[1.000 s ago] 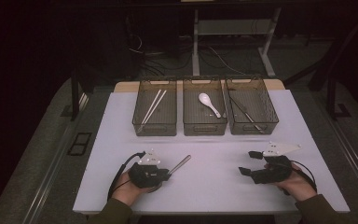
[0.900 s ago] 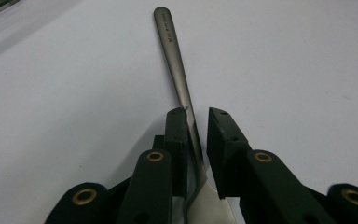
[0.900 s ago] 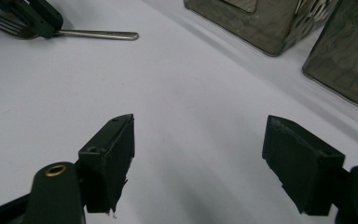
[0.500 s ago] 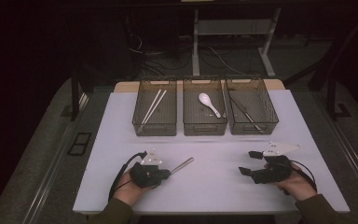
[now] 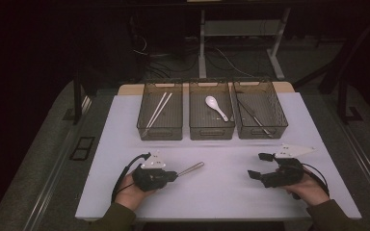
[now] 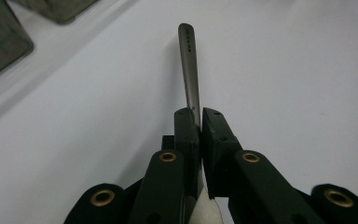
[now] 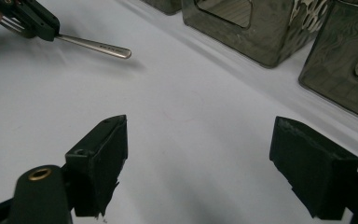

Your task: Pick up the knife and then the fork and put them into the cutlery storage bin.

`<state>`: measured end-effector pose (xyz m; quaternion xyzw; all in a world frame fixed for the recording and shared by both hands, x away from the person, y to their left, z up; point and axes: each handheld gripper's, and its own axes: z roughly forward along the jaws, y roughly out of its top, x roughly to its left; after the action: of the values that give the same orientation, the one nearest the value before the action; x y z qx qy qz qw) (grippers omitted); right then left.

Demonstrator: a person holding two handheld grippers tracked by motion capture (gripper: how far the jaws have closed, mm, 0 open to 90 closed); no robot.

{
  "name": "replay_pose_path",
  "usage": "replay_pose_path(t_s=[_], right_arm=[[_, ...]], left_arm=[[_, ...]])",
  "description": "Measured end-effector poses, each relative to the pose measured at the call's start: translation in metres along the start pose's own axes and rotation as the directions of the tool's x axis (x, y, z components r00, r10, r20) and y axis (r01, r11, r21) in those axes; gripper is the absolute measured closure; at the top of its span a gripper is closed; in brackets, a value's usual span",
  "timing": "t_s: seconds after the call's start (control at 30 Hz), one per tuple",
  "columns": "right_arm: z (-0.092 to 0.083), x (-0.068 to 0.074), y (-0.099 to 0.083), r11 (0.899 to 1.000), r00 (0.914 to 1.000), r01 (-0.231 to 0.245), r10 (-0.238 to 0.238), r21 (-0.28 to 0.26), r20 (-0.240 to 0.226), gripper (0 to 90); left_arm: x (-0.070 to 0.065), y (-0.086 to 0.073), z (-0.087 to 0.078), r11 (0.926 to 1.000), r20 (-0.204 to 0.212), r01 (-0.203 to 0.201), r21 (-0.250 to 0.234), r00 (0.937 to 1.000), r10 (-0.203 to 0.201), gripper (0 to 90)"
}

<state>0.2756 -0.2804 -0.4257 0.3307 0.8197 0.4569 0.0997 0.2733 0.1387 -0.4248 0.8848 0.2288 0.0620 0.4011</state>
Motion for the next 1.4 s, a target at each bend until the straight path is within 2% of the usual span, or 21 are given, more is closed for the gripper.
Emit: replay_pose_path(t_s=[0.13, 0.2, 0.33, 0.43, 0.77, 0.97, 1.0, 1.07, 1.1, 1.17, 1.2, 1.23, 1.27, 1.3, 1.33, 1.37, 1.4], right_arm=[[-0.001, 0.001, 0.003, 1.0, 0.9998, 0.013, -0.013, 0.028, -0.013, 18.5], [-0.002, 0.0, 0.005, 0.999, 0.9993, 0.0, 0.002, 0.051, -0.038, 18.5], [-0.006, 0.0, 0.01, 0.998, 0.9946, 0.042, -0.037, 0.047, -0.096, 15.1], [-0.008, 0.004, 0.014, 0.995, 0.9876, 0.089, -0.082, 0.049, -0.134, 15.1], [0.005, 0.021, 0.025, 0.978, 0.965, 0.182, -0.158, 0.104, -0.21, 15.9], [0.015, 0.031, 0.03, 0.963, 0.9457, 0.232, -0.191, 0.134, -0.263, 16.2], [0.016, 0.033, 0.031, 0.962, 0.944, 0.236, -0.194, 0.137, -0.267, 16.2], [0.02, 0.035, 0.034, 0.957, 0.9352, 0.254, -0.206, 0.14, -0.288, 16.1], [0.022, 0.036, 0.036, 0.956, 0.9346, 0.255, -0.206, 0.145, -0.29, 16.1], [0.026, 0.037, 0.04, 0.949, 0.9276, 0.277, -0.223, 0.153, -0.3, 16.2], [0.028, 0.037, 0.043, 0.941, 0.9181, 0.302, -0.243, 0.155, -0.313, 17.0], [0.03, 0.039, 0.045, 0.937, 0.9135, 0.311, -0.248, 0.159, -0.323, 19.8], [0.033, 0.04, 0.048, 0.931, 0.9043, 0.331, -0.265, 0.157, -0.335, 21.8], [0.036, 0.042, 0.051, 0.92, 0.892, 0.36, -0.29, 0.157, -0.347, 22.3], [0.037, 0.044, 0.053, 0.917, 0.8888, 0.366, -0.293, 0.16, -0.352, 22.6], [0.041, 0.046, 0.056, 0.909, 0.8786, 0.385, -0.308, 0.16, -0.365, 23.5], [0.043, 0.048, 0.057, 0.905, 0.8765, 0.39, -0.309, 0.168, -0.369, 23.6]], left_arm=[[-0.005, 0.007, -0.002, 0.9994, 0.036, -0.031, -0.015, 0.9988, 0.031, 84.6], [-0.007, 0.009, -0.001, 0.9989, 0.05, -0.039, -0.025, 0.9979, 0.04, 84.6], [-0.013, 0.015, 0.002, 0.9974, 0.093, -0.067, -0.029, 0.9933, 0.069, 84.6], [-0.017, 0.019, 0.005, 0.9952, 0.122, -0.093, -0.029, 0.9879, 0.096, 84.6], [-0.037, 0.03, 0.016, 0.9851, 0.196, -0.17, -0.029, 0.9655, 0.172, 84.6], [-0.044, 0.036, 0.021, 0.9801, 0.226, -0.197, -0.024, 0.9539, 0.197, 84.6], [-0.044, 0.038, 0.022, 0.9782, 0.234, -0.207, -0.021, 0.9501, 0.206, 84.6], [-0.045, 0.042, 0.025, 0.9747, 0.248, -0.223, -0.012, 0.9438, 0.219, 84.6], [-0.045, 0.045, 0.026, 0.9713, 0.255, -0.238, -0.004, 0.939, 0.231, 84.6], [-0.046, 0.05, 0.029, 0.9662, 0.264, -0.258, 0.005, 0.9324, 0.247, 84.6], [-0.046, 0.052, 0.03, 0.9622, 0.266, -0.272, 0.01, 0.9282, 0.26, 84.6], [-0.047, 0.055, 0.031, 0.9614, 0.268, -0.275, 0.011, 0.927, 0.262, 84.6], [-0.045, 0.06, 0.033, 0.955, 0.269, -0.297, 0.007, 0.9205, 0.284, 84.6], [-0.045, 0.062, 0.034, 0.9529, 0.271, -0.303, 0.006, 0.9178, 0.29, 84.6], [-0.044, 0.065, 0.036, 0.9519, 0.274, -0.306, 0.007, 0.916, 0.293, 84.6], [-0.044, 0.067, 0.036, 0.9489, 0.274, -0.315, 0.009, 0.9135, 0.301, 84.6], [-0.044, 0.07, 0.037, 0.9488, 0.275, -0.316, 0.01, 0.9132, 0.301, 84.6]])
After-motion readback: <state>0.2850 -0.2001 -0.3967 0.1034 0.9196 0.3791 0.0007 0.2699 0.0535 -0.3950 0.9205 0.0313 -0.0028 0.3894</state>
